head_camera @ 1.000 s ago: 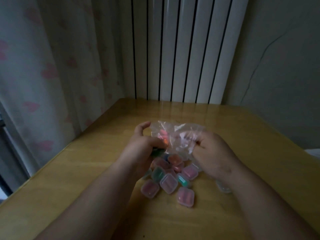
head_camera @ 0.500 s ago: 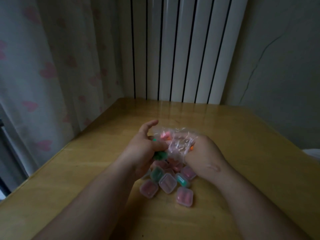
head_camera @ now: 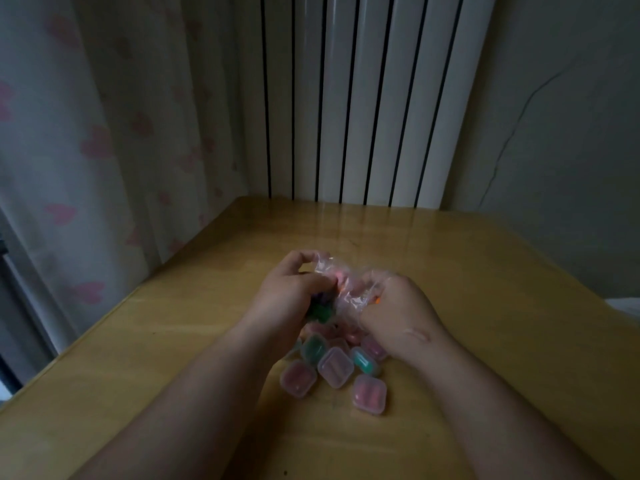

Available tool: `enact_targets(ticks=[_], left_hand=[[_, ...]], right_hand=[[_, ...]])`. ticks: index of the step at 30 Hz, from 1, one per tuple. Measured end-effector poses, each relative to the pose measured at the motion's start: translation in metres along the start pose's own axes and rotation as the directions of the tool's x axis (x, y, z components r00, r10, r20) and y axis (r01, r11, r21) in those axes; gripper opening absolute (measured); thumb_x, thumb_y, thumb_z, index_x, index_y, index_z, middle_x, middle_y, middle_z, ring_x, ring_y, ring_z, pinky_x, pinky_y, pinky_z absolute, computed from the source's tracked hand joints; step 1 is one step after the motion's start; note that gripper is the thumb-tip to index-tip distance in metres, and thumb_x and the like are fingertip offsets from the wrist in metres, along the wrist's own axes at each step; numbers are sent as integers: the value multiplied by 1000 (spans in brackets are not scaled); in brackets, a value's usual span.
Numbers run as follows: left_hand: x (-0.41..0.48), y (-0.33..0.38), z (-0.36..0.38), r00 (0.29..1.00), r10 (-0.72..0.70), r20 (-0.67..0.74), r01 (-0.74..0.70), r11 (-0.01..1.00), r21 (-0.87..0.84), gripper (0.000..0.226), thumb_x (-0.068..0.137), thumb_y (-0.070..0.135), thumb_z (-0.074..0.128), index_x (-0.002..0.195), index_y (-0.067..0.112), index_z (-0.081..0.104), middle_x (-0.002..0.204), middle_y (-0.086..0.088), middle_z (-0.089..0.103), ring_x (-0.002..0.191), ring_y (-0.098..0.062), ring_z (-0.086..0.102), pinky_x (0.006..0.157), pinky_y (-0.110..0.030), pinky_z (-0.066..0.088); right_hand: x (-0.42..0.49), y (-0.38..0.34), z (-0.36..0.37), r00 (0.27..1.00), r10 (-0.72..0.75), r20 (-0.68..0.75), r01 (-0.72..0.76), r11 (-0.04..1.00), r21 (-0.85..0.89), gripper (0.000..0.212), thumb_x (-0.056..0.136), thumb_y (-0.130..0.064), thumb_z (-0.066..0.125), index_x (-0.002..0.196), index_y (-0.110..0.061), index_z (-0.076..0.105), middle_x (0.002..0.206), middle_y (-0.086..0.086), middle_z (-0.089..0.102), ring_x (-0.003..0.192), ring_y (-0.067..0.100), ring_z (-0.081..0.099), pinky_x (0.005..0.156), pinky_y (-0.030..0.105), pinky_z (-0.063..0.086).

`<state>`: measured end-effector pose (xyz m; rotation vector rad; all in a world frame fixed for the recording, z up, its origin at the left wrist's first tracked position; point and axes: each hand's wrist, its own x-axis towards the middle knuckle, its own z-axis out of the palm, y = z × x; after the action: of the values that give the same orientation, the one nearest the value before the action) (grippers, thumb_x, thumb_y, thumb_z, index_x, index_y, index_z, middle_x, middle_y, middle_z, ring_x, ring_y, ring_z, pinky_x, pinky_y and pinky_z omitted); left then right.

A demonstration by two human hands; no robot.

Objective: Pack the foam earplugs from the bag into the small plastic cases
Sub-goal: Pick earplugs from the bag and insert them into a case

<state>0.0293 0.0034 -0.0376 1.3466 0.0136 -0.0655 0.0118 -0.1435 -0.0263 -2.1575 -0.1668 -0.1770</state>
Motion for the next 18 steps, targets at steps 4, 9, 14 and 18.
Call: enact_targets(ticks=[4,9,14,18], left_hand=[[-1,1,4,998,44,-45,-44,999,3,39,86,-2,63,117,22,60,101,-17,69,74,-24,69,55,-29,52],[1,4,-1,984,61,-165,-57,998,25,38,85,8,69,115,27,56,105,-12,69,94,-29,68,79,-44,60],[12,3,-14,966,20,-259,-20,1000,3,35,87,10,69,114,27,55,108,-12,63,95,-29,66,84,-47,59],[26,-4,-29,940,24,-341,-16,1000,26,36,90,16,68,119,31,53,109,-7,61,93,-25,68,71,-37,60]], right_hand=[[2,2,-2,998,56,41,-57,998,34,15,80,-21,73,75,-25,60,65,-8,61,54,2,57,47,17,41],[5,4,-3,998,58,-17,-55,992,116,21,79,-9,74,79,-26,62,73,-9,66,66,12,64,61,27,53],[9,13,-1,996,-3,-85,4,1000,9,11,81,-12,68,86,-21,63,75,-6,65,72,13,62,64,28,48],[9,16,-2,991,-3,-136,0,1000,-18,16,82,-26,73,77,-21,58,58,-9,52,54,2,47,53,18,34]])
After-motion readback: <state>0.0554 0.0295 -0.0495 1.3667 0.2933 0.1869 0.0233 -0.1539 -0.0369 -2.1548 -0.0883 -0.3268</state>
